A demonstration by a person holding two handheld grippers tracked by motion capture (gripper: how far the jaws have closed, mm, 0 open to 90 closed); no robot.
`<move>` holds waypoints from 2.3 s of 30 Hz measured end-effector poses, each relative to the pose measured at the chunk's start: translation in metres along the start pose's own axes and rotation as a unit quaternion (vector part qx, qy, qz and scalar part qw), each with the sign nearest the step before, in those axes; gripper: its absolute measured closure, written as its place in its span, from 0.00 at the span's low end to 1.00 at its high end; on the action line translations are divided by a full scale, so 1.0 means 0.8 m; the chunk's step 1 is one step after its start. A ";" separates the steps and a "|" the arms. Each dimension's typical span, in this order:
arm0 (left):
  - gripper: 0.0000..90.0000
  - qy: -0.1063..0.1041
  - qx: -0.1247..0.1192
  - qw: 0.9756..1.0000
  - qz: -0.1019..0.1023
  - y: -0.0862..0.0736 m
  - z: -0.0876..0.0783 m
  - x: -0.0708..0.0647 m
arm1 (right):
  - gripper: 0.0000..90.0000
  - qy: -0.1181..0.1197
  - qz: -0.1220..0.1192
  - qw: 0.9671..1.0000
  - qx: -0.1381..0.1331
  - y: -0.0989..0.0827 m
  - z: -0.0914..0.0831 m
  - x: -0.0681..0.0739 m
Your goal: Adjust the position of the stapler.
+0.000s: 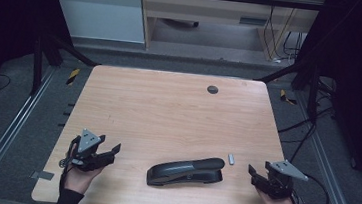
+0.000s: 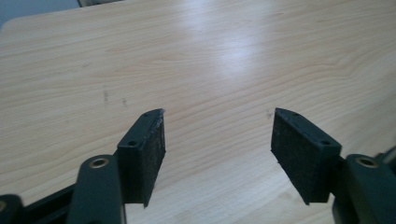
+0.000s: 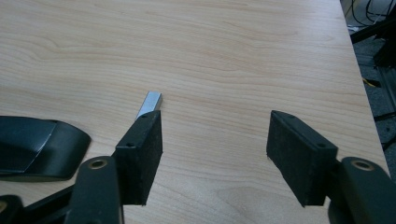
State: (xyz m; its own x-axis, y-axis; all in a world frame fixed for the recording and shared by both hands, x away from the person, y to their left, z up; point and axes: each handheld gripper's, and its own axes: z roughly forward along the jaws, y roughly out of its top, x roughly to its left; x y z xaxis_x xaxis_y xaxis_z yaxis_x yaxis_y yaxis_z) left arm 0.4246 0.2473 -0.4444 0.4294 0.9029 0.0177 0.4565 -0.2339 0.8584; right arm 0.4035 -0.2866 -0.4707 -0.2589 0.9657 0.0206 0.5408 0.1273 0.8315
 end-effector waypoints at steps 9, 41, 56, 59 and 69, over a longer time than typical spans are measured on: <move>0.60 -0.062 0.001 0.998 0.017 0.004 -0.012 -0.033 | 0.48 0.006 -0.013 1.000 0.010 0.000 0.003 0.004; 0.99 -0.175 0.051 0.975 0.128 -0.002 -0.010 -0.144 | 0.66 0.032 -0.016 0.999 0.017 0.000 0.011 0.012; 0.99 -0.177 0.080 0.969 0.150 -0.013 0.004 -0.163 | 0.78 0.071 -0.019 0.997 0.011 0.000 0.013 0.019; 0.99 -0.175 0.084 0.969 0.155 -0.014 0.007 -0.165 | 0.81 0.085 -0.022 0.996 0.012 0.001 0.016 0.025; 0.99 -0.160 0.096 0.971 0.152 -0.016 0.013 -0.159 | 0.87 0.097 -0.025 0.995 0.010 0.001 0.017 0.028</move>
State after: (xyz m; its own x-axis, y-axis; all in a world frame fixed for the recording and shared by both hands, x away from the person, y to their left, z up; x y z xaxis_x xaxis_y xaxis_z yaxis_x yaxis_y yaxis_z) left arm 0.3725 0.1315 -0.4630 0.7733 0.6303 0.0689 0.3942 -0.5631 0.7263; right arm 0.4092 -0.2616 -0.4773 -0.4345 0.8965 0.0871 0.5380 0.1808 0.8233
